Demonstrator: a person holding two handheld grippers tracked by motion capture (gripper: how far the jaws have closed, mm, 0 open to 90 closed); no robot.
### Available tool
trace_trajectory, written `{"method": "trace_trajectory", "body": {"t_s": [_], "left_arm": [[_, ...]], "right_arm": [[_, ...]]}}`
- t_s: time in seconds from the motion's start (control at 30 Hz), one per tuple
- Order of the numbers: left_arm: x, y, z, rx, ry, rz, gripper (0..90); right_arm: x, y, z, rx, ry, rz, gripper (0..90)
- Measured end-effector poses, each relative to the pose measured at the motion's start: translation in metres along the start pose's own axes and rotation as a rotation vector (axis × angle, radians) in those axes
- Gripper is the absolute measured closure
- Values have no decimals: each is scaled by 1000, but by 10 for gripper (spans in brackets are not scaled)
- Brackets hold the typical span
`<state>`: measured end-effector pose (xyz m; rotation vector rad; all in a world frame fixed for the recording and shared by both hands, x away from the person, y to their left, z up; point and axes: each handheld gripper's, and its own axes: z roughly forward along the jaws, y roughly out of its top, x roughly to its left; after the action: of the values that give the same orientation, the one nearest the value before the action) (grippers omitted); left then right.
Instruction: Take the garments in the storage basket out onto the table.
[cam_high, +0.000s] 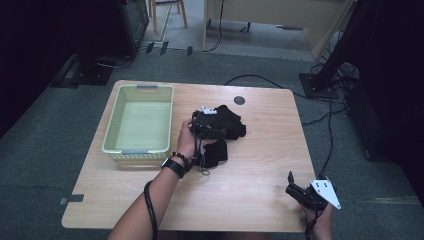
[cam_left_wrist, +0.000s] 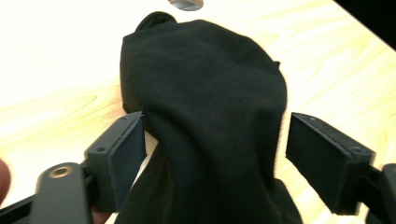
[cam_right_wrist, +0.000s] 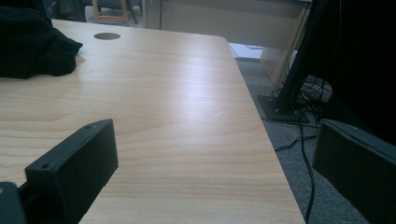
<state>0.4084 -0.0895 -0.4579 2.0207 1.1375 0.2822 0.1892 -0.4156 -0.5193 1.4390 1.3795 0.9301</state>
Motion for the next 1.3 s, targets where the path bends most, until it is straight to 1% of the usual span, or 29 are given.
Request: {"method": "trace_trajectory", "body": {"t_s": [0.03, 0.07, 0.13, 0.17, 0.23, 0.33, 0.4, 0.47, 0.5, 0.6, 0.7, 0.8, 0.97, 1.07, 1.1, 1.3], "left_arm": [[-1, 0, -1, 7, -6, 13, 166], [-3, 0, -2, 16, -14, 29, 82], [-5, 0, -4, 22, -15, 47, 42], [-6, -1, -5, 14, -9, 54, 12], [-6, -2, -8, 1, -4, 48, 0], [-5, -4, -12, -33, 2, 33, 0], [-4, -5, -17, -70, 16, 14, 0], [-2, -6, -21, -91, 9, -3, 0], [-2, -6, -23, -97, 9, -3, 0], [-2, -9, -27, -99, 12, 15, 0], [-3, -11, -31, -106, 2, 15, 0], [-3, -14, -35, -112, 12, 28, 0], [-2, -21, -38, -119, 11, 23, 0], [-1, -25, -39, -123, 18, 29, 0], [-1, -27, -39, -127, 16, 23, 0], [-1, -37, -42, -136, 8, 22, 0]], "right_arm": [[0, 0, 0, 0, 0, 0, 0], [0, 0, 0, 1, 0, 0, 0], [0, 0, 0, 2, 0, -1, 0], [0, 0, 0, 2, 0, -2, 0], [0, 0, 0, 1, 0, -2, 0], [0, 0, 0, 0, -2, -2, 0], [0, 0, 0, -1, -2, -3, 0], [0, 0, 0, -1, -3, -3, 0], [0, 0, 0, 0, -3, -4, 0], [1, 0, 0, 1, -4, -7, 0], [1, 0, 0, 0, -4, -9, 0], [0, 0, 0, 0, -4, -7, 0], [1, 0, 0, 1, -3, -9, 0], [1, 0, 0, 1, -3, -9, 0], [1, 0, 0, 1, -3, -9, 0], [1, 0, 0, 3, -2, -10, 0]]}}
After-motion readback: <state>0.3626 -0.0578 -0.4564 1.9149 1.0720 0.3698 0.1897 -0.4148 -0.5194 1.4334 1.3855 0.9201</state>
